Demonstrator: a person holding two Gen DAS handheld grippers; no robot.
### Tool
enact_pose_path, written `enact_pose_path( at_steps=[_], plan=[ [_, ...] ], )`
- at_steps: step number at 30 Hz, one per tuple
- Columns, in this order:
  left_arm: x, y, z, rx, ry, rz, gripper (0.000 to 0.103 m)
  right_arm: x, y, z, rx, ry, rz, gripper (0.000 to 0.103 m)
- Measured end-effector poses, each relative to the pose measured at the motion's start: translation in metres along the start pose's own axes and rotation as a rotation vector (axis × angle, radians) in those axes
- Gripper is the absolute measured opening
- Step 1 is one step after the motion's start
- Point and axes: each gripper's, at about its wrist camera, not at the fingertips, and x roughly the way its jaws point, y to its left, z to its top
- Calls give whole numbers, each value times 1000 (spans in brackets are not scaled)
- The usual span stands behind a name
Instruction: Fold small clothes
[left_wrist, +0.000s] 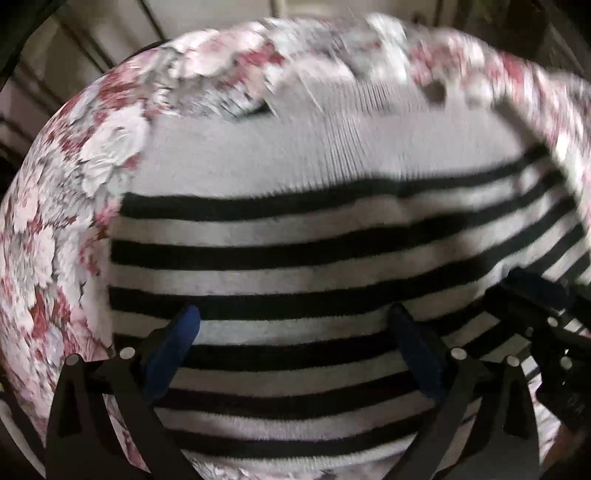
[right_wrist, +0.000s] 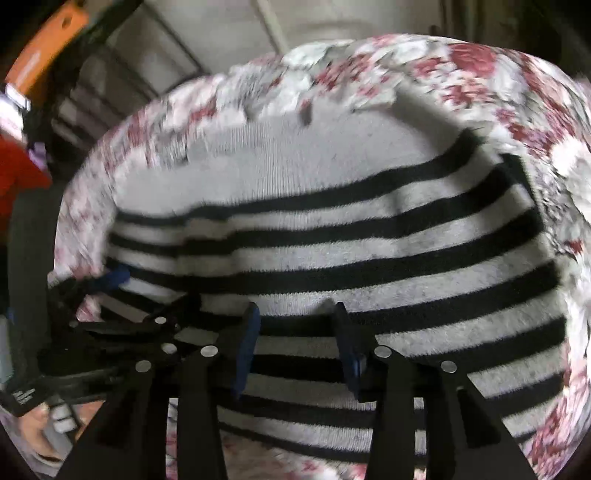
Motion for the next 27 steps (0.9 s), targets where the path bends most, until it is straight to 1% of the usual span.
enact_pose_path(
  at_steps=[2,5,7,9,10,11,12,13,14,15,16,17,18,19,20,21,23,24,25,26,27],
  plan=[
    [-15,9,2,-41,-31,-47,98,-15,-7,2,30,-25,9,43],
    [-29,18,0,-87,-37,-99,98,-37,-24,-1,97,-51,31,46],
    [-39,23,-9,-96,-33,-145,98,-52,-41,-10,132,-50,55,46],
    [-43,18,-22,-74,-27,-178,98,-56,-54,-20,165,-24,100,46],
    [-43,14,-32,-56,-22,-178,98,-58,-65,-28,188,-4,125,46],
    [-41,8,-43,-36,-9,-160,98,-54,-76,-33,220,20,143,46],
    [-31,10,-49,-19,17,-119,98,-49,-94,-41,269,46,150,45],
    [-19,15,-57,-16,49,-70,98,-47,-111,-48,314,53,184,32],
    [-5,24,-63,-22,82,-35,99,-43,-126,-51,363,61,231,22],
    [2,32,-67,-37,92,-54,99,-41,-147,-56,433,78,268,2],
    [5,43,-69,-63,87,-114,99,-42,-161,-60,484,80,284,0],
    [0,51,-70,-70,71,-123,99,-45,-176,-63,537,66,310,0],
    [-6,56,-70,-67,53,-98,99,-52,-188,-64,576,41,309,0],
    [-20,64,-67,-71,1,-26,99,-61,-194,-61,579,1,284,0],
    [-32,70,-64,-83,-49,19,98,-67,-194,-57,572,-25,264,1],
    [-48,79,-56,-112,-121,18,98,-75,-188,-49,548,-63,244,6],
    [-64,93,-42,-173,-190,-53,98,-81,-170,-29,490,-113,276,6],
    [-66,101,-33,-209,-203,-94,98,-78,-157,-15,464,-128,305,10],
    [-61,104,-26,-228,-195,-103,98,-73,-147,-5,452,-135,330,20],
    [-50,99,-13,-239,-178,-96,98,-67,-137,4,439,-143,358,26],
    [-38,95,-2,-245,-152,-82,98,-58,-125,15,407,-157,378,34]
  ],
)
